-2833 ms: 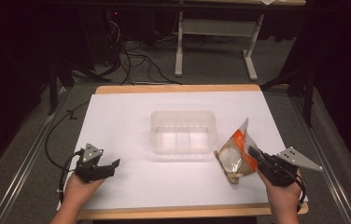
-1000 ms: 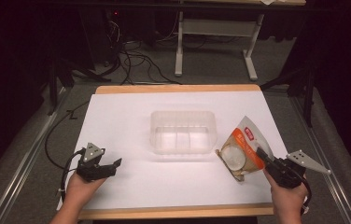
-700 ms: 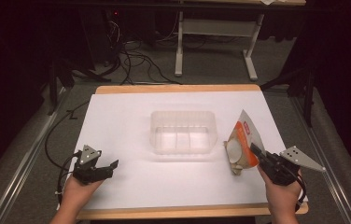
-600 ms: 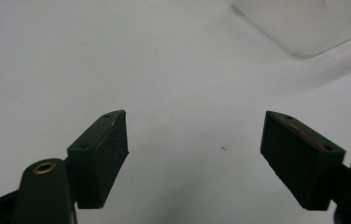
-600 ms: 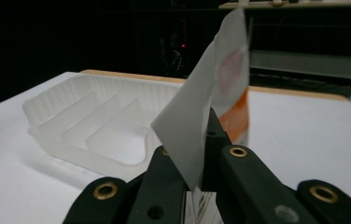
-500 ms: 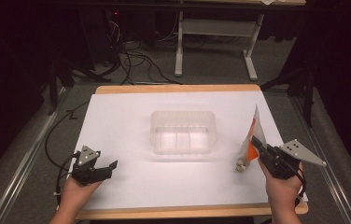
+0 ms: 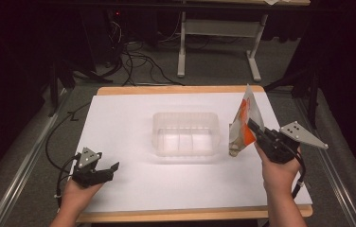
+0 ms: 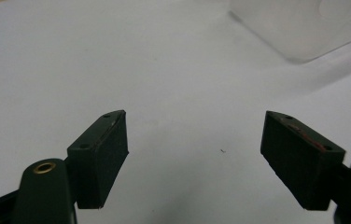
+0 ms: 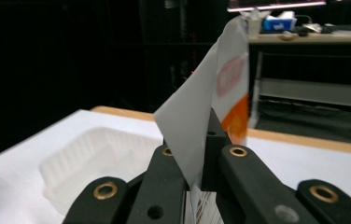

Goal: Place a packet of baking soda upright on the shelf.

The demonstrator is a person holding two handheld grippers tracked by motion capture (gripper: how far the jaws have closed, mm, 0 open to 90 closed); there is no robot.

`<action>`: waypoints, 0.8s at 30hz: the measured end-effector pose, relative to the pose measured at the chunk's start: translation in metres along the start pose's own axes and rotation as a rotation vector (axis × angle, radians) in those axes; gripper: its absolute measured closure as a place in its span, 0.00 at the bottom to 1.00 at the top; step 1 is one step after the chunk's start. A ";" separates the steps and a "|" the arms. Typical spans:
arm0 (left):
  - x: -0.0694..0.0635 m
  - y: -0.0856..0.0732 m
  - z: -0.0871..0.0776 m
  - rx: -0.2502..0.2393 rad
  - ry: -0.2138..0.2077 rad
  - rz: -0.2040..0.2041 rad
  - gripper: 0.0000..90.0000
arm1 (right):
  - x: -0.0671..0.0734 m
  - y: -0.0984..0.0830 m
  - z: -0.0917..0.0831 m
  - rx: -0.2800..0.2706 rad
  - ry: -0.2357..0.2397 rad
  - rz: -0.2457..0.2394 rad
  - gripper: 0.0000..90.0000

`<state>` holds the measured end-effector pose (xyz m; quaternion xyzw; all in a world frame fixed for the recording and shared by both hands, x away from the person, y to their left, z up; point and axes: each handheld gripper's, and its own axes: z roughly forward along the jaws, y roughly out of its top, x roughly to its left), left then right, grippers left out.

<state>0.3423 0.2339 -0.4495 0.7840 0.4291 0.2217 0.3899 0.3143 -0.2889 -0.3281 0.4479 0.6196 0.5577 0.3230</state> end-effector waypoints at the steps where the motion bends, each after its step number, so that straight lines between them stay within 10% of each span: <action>1: 0.000 0.000 0.000 0.000 0.000 0.000 0.26 | 0.000 0.000 0.000 0.000 0.000 0.000 1.00; 24: -0.001 0.001 -0.001 -0.019 -0.020 0.010 0.26 | 0.084 0.034 0.074 -0.024 0.206 -0.025 1.00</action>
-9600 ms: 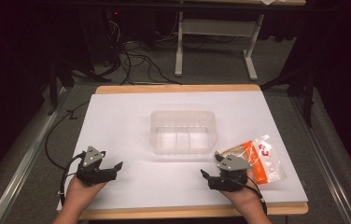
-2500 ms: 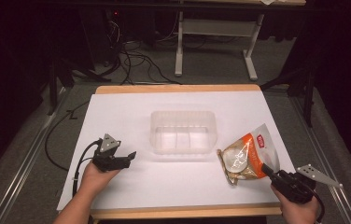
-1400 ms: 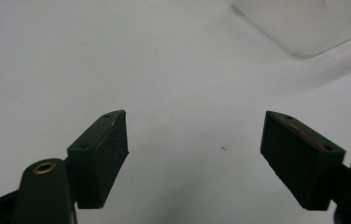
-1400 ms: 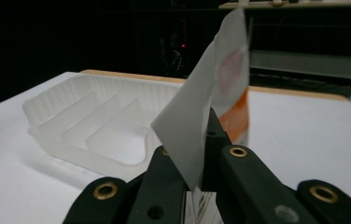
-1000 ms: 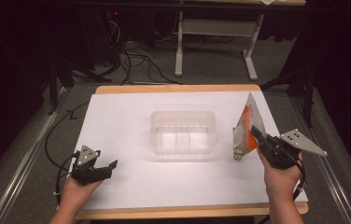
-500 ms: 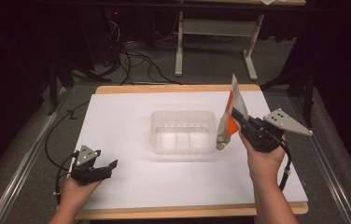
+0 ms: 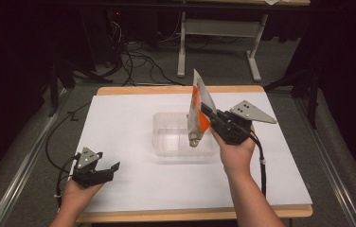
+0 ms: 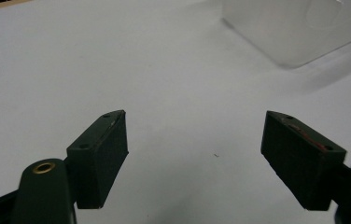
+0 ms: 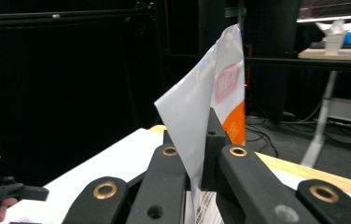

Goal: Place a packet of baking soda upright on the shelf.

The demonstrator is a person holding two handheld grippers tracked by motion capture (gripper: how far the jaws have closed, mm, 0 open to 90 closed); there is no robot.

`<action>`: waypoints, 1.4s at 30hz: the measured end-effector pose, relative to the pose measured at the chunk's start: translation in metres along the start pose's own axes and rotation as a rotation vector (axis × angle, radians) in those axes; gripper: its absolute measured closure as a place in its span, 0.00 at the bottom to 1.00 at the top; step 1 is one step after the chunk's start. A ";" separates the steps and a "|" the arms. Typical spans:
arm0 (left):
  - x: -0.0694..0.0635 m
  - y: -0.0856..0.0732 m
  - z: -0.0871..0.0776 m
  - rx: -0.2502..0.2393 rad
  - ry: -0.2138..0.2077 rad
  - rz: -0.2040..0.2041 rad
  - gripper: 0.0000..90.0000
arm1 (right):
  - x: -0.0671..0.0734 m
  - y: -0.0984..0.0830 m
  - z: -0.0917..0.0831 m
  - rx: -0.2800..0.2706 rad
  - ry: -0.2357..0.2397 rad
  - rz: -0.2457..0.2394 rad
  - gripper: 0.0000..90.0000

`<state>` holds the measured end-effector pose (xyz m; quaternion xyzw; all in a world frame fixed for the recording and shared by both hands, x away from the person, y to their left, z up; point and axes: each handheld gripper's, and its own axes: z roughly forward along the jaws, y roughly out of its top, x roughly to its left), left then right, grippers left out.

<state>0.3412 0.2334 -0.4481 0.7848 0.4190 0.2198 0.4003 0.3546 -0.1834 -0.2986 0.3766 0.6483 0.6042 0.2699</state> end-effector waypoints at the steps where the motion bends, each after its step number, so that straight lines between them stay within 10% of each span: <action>1: 0.000 0.000 0.000 0.000 0.000 0.000 0.26 | 0.000 0.000 0.000 0.000 0.000 0.000 1.00; 14: 0.000 0.000 0.000 -0.001 -0.004 0.003 0.26 | 0.028 -0.013 0.045 0.042 0.062 -0.001 1.00; 42: 0.001 0.000 0.000 -0.005 -0.010 -0.007 0.26 | 0.019 -0.030 0.085 0.114 0.007 0.018 1.00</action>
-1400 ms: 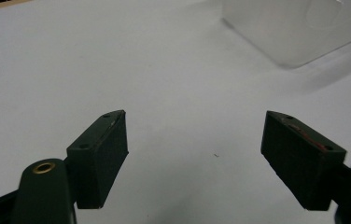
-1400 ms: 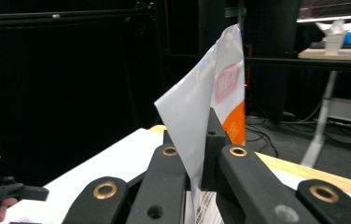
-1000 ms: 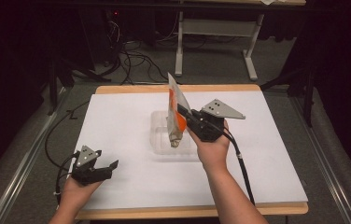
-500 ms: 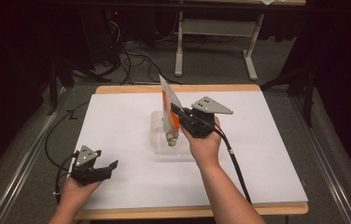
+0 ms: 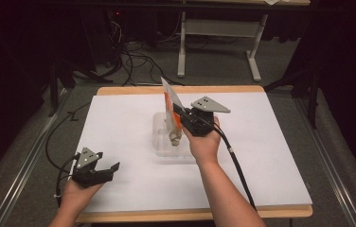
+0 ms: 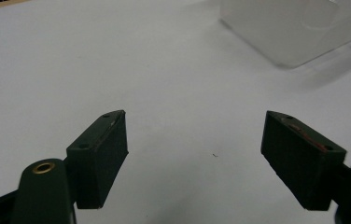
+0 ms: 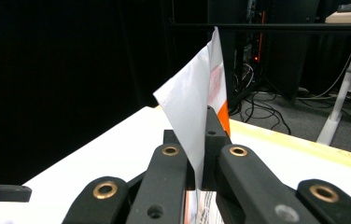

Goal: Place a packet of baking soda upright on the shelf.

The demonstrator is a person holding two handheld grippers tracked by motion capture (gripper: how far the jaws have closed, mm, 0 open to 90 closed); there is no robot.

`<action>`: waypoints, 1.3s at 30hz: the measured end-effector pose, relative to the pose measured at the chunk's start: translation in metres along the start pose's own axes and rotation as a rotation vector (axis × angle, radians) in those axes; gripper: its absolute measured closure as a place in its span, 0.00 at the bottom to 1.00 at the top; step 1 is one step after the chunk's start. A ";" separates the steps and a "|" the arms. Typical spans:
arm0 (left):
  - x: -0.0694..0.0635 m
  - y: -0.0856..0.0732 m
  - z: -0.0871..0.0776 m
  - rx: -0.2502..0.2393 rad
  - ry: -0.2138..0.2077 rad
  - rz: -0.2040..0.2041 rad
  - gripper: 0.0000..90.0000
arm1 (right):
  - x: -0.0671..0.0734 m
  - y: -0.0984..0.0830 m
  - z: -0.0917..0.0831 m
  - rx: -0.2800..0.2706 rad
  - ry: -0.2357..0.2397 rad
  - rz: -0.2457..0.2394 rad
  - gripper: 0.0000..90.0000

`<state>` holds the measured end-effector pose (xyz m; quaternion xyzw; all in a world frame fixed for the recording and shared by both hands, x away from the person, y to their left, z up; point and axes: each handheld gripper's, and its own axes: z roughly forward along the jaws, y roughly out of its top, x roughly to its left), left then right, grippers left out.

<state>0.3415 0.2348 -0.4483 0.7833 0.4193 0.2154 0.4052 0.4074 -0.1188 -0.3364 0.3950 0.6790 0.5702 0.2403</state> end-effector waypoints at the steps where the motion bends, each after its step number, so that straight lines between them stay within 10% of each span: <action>1: 0.000 0.000 0.000 0.000 0.000 0.000 0.26 | 0.000 0.000 0.000 0.000 0.000 0.000 1.00; 39: 0.000 0.000 -0.001 -0.002 0.004 0.001 0.26 | 0.002 -0.024 0.022 0.038 0.017 0.032 1.00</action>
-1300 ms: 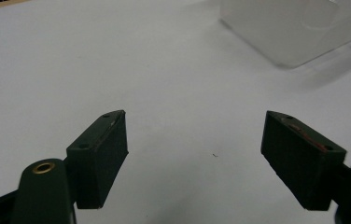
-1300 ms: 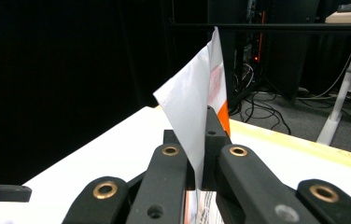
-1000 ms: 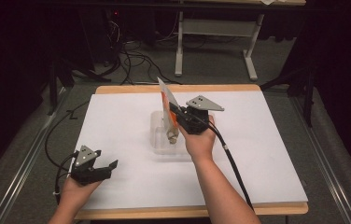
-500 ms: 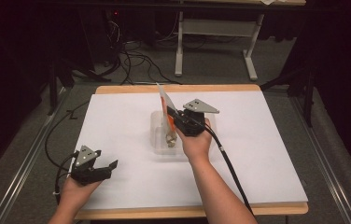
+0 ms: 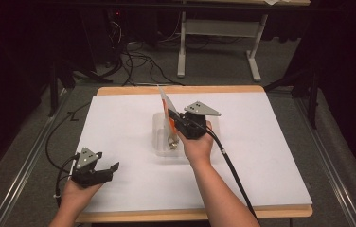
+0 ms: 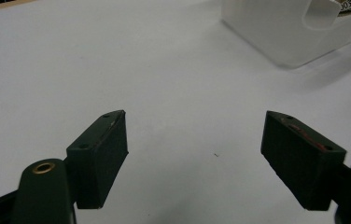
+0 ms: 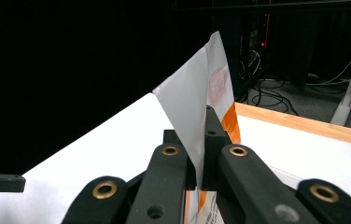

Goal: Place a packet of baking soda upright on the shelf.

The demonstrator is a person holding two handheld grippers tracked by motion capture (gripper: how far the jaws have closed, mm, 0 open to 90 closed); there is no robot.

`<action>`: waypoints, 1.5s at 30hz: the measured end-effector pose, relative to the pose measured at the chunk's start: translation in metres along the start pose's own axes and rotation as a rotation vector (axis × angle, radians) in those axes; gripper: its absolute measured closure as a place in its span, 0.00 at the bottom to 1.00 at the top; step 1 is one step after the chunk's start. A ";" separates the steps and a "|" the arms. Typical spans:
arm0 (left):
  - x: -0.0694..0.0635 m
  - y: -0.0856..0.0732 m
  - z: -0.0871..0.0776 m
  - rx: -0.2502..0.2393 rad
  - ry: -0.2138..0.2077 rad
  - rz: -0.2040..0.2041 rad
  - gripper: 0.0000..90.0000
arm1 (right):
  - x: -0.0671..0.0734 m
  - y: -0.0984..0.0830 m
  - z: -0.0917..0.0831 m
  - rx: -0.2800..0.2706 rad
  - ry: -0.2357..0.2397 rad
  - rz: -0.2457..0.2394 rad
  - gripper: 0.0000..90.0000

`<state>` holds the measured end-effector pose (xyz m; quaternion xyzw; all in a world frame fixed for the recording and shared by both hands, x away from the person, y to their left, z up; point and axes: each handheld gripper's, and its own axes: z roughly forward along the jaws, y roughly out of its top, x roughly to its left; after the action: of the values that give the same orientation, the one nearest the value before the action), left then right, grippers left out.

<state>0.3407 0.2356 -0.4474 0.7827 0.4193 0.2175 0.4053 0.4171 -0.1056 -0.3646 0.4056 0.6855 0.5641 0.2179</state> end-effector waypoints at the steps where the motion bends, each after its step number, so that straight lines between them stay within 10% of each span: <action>1: 0.000 0.000 0.000 0.001 -0.002 0.000 0.26 | 0.000 -0.001 -0.001 -0.004 0.003 -0.001 1.00; 45: 0.000 0.001 0.003 0.013 -0.006 0.014 0.26 | 0.002 -0.037 -0.010 0.035 0.017 -0.006 1.00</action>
<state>0.3429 0.2339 -0.4484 0.7888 0.4139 0.2152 0.4002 0.3971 -0.1107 -0.3968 0.4025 0.6984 0.5547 0.2065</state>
